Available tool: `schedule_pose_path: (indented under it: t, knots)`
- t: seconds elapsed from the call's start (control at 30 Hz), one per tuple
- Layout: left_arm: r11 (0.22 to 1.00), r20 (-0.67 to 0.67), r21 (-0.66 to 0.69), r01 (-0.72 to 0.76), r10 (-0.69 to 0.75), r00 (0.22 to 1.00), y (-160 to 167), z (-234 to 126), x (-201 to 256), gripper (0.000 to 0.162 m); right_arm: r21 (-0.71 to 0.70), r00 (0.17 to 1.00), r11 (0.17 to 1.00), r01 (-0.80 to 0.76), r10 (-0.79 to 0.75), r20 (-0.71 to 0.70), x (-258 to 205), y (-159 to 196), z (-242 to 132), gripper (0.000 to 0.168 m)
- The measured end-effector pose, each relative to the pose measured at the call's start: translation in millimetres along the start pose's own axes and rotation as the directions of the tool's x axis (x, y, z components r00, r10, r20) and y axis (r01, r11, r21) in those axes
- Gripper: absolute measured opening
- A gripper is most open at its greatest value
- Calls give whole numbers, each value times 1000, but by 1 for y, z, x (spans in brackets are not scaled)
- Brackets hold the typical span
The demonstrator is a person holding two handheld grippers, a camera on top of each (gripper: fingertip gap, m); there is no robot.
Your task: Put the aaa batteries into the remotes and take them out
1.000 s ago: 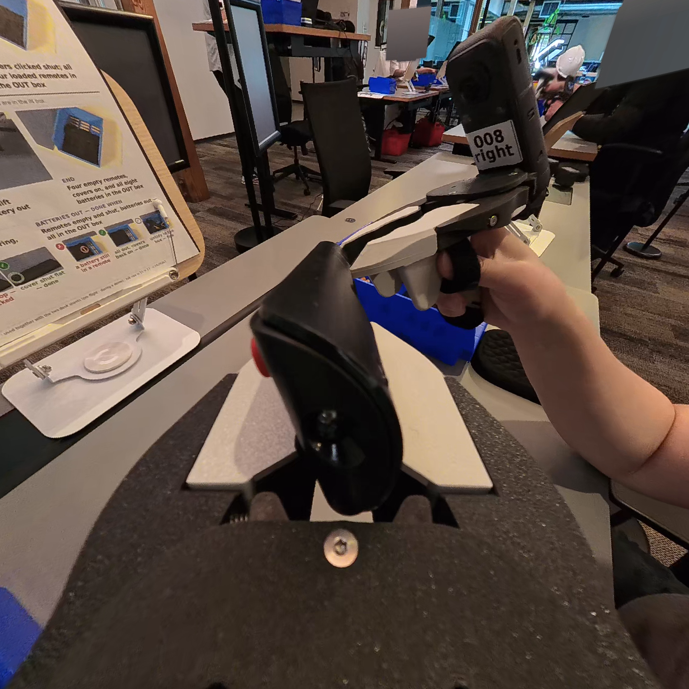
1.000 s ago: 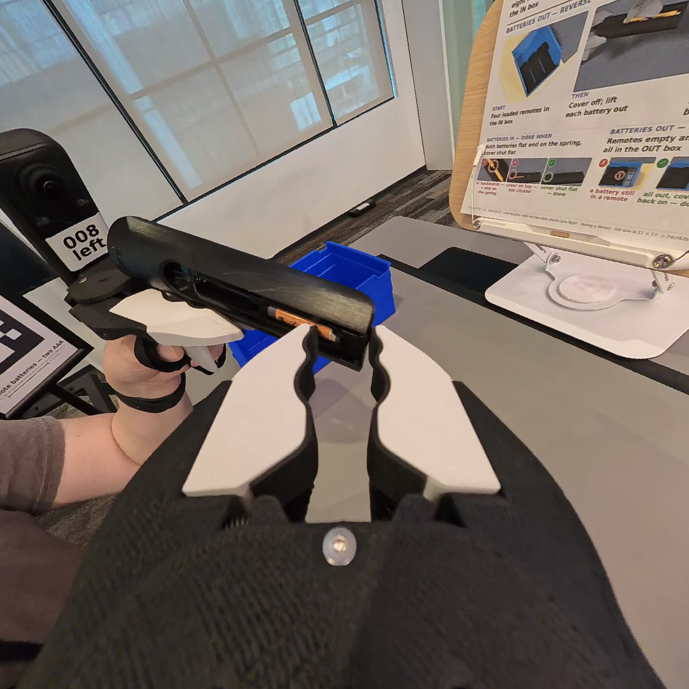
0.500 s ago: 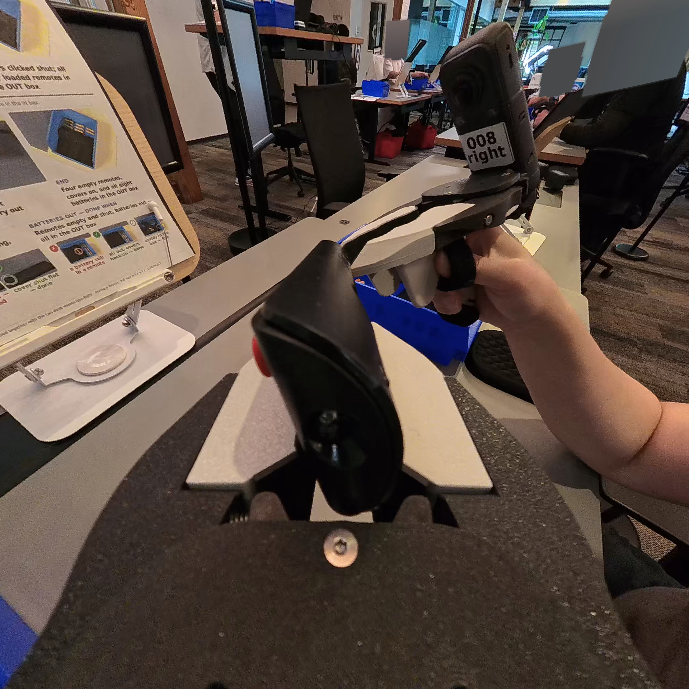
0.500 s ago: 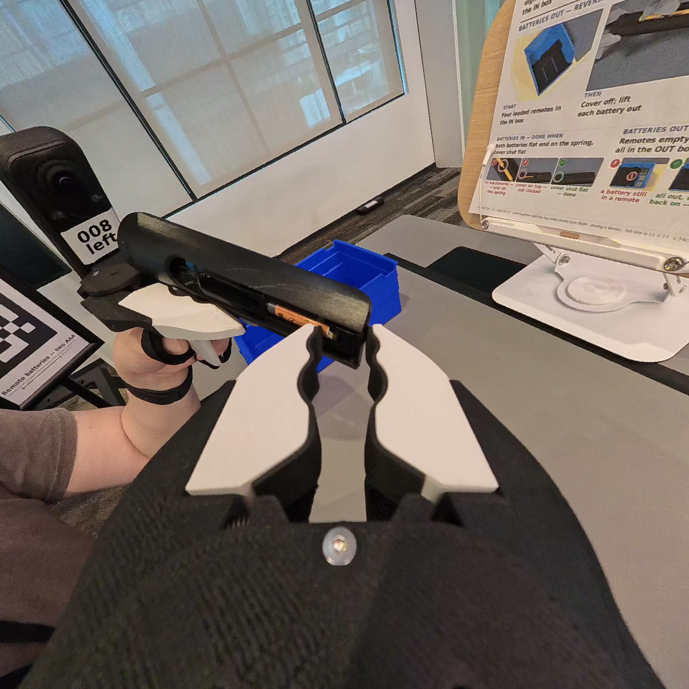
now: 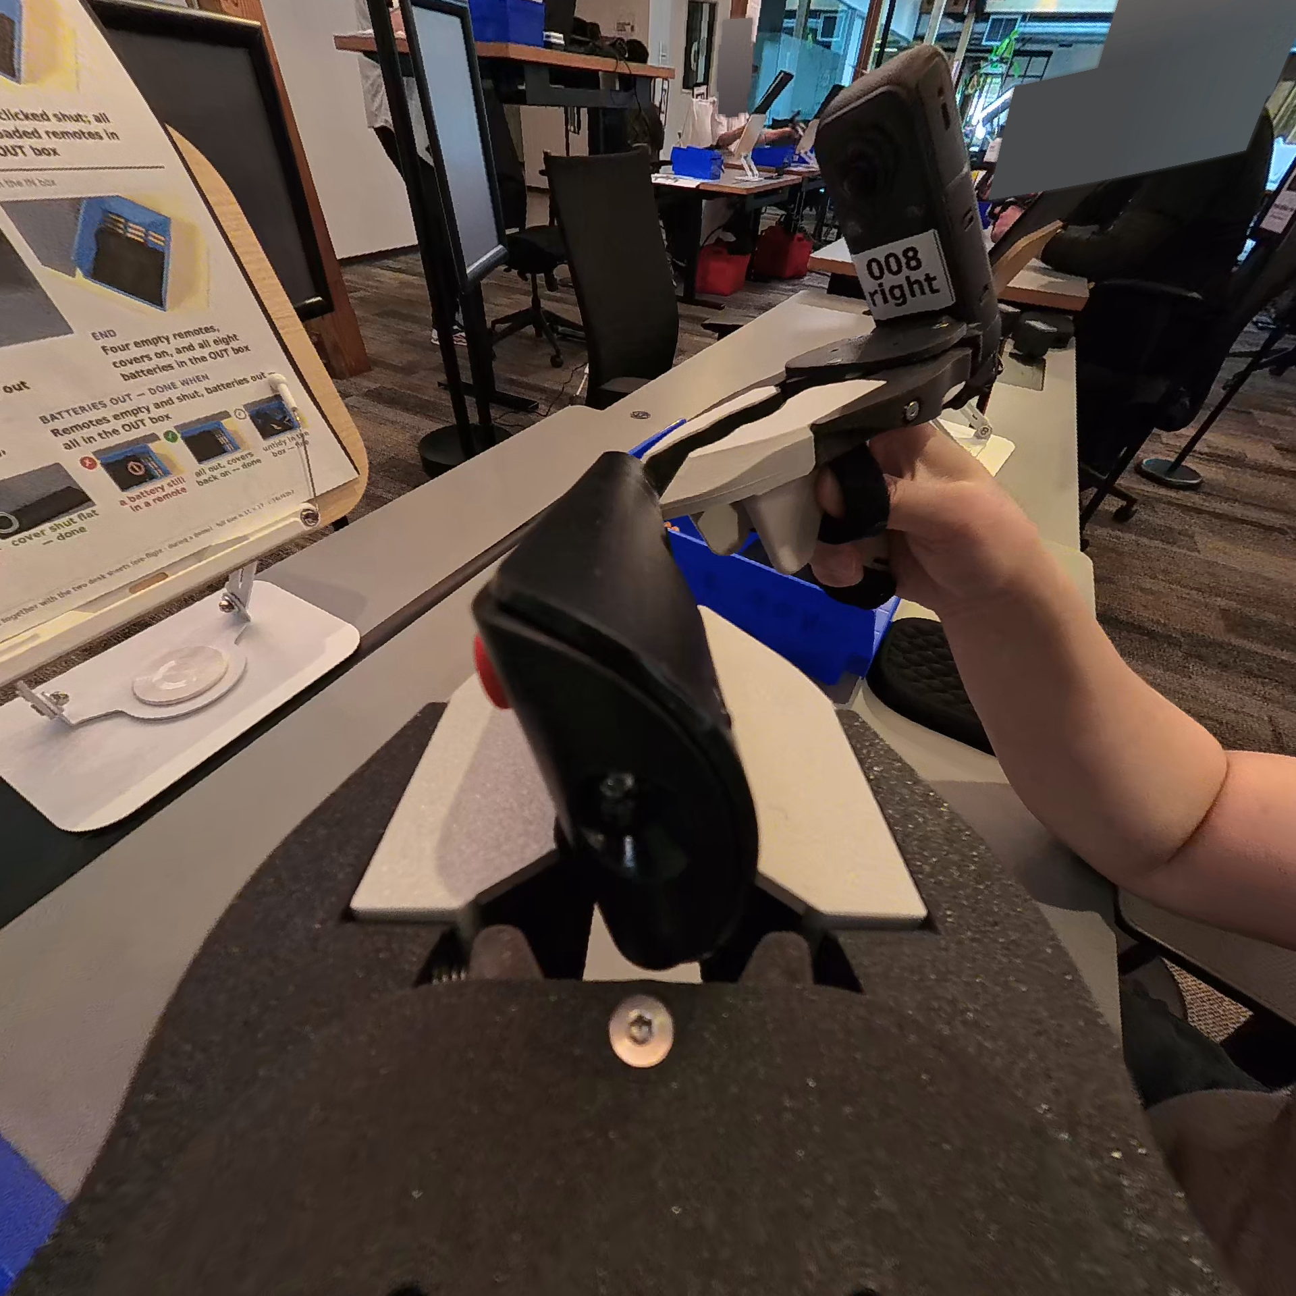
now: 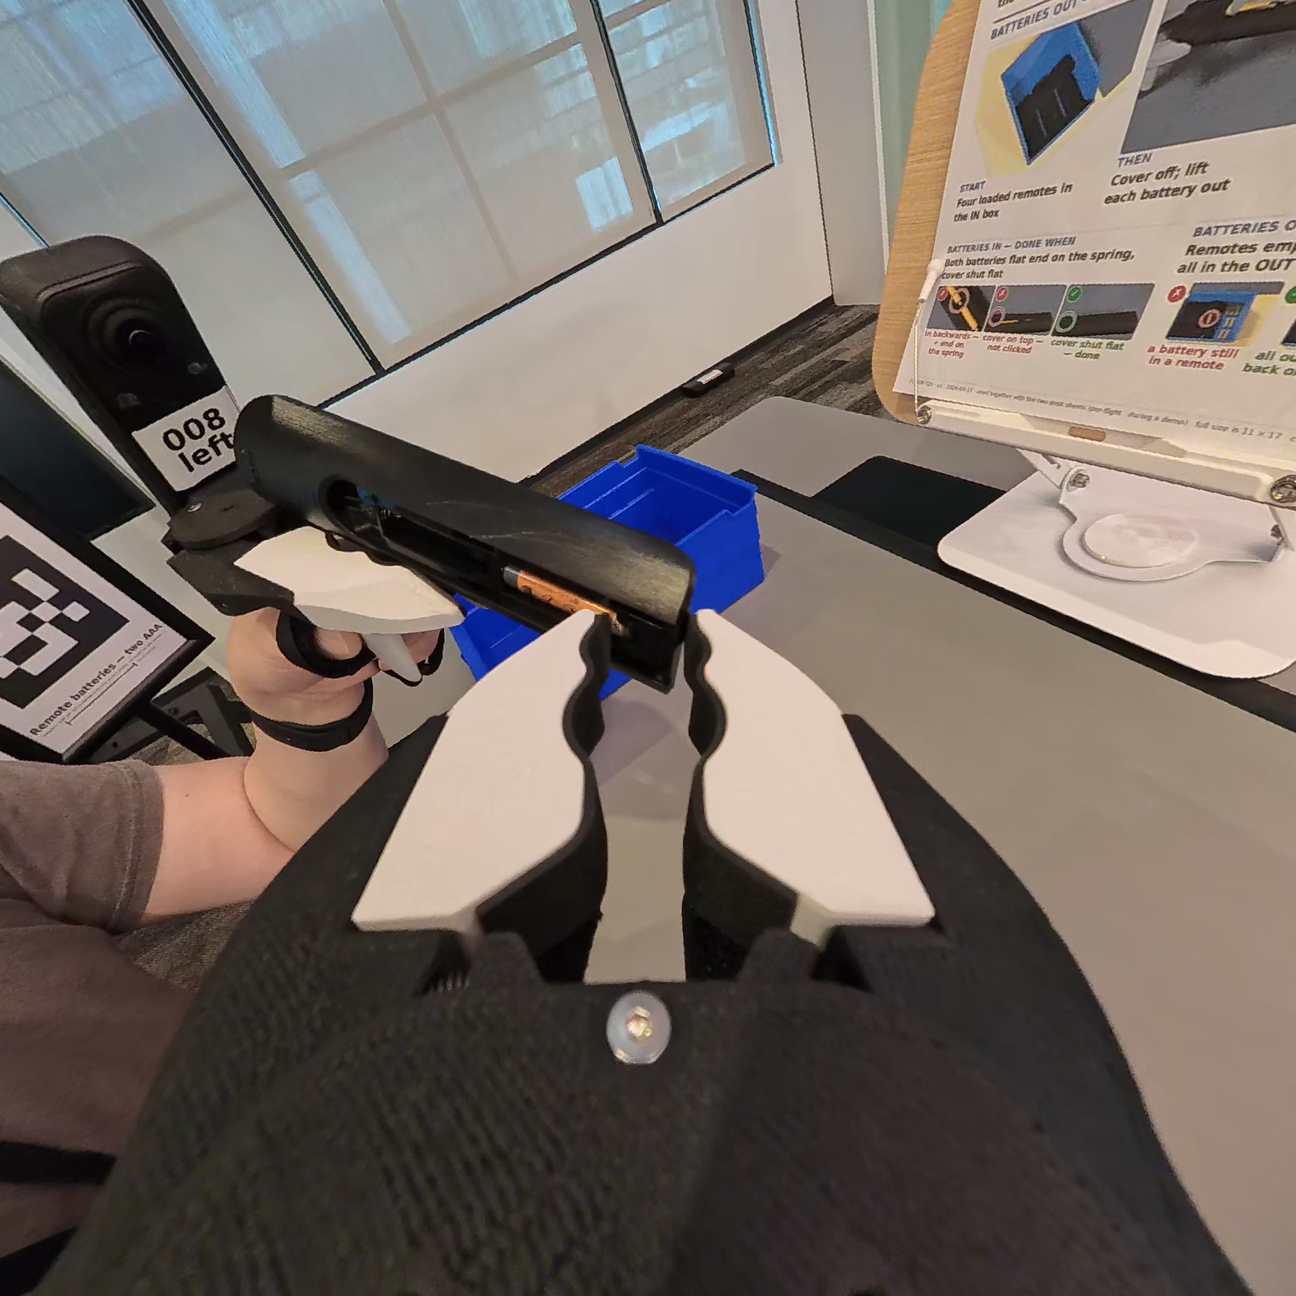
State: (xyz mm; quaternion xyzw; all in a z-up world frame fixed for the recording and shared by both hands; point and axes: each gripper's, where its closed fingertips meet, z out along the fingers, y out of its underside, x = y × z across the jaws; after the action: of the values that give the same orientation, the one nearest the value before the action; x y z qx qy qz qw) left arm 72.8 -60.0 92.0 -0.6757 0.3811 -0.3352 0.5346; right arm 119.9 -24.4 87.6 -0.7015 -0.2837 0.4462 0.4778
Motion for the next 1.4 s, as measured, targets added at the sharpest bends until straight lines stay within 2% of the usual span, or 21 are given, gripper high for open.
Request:
schedule_pose_path:
  t: [0.33, 0.43, 0.57, 0.63, 0.77, 0.93, 1.1, 1.2, 1.27, 1.33, 1.4]
  knots:
    - [1000, 41, -8, -27, 27, 999, 1, 1, -2, 19, 2, 998, 999, 32, -32, -50, 5, 0, 1, 19]
    - [1000, 46, 0, -29, 29, 999, -2, -1, 0, 19, 18, 1000, 1000, 4, -4, -25, 3, -1, 1, 18]
    - [998, 102, -13, -61, 62, 993, 2, 5, -3, 18, 10, 994, 1000, 26, -25, -103, 11, 1, 3, 19]
    - [997, 112, -3, -76, 76, 991, 0, 4, 0, 18, 27, 995, 1000, 13, -10, -100, 9, -2, 1, 18]
    - [998, 118, -4, -67, 67, 991, 1, 6, -2, 18, 24, 981, 999, 31, -26, -191, 13, -1, 2, 18]
    - [999, 62, 12, -30, 29, 998, -1, 3, -1, 18, 11, 980, 998, 56, -53, -192, 8, -3, -1, 17]
    - [996, -49, 65, 65, -62, 997, -10, -7, -2, 17, 65, 988, 995, 78, -68, -139, -3, -12, -4, 13]
    - [993, -90, 91, 82, -74, 993, -14, -10, -2, 18, 109, 994, 993, 34, -23, -103, -8, -16, -5, 14]
    - [992, -106, 107, 72, -61, 992, -17, -12, 0, 18, 119, 998, 993, 4, 3, -59, -14, -17, -4, 18]
    - [992, -104, 108, 63, -51, 993, -17, -11, 2, 18, 128, 999, 991, -43, 45, -9, -22, -16, 0, 33]
    - [995, -58, 94, 14, -9, 998, -15, -9, 0, 18, 101, 998, 994, -48, 51, -32, -22, -11, 6, 49]
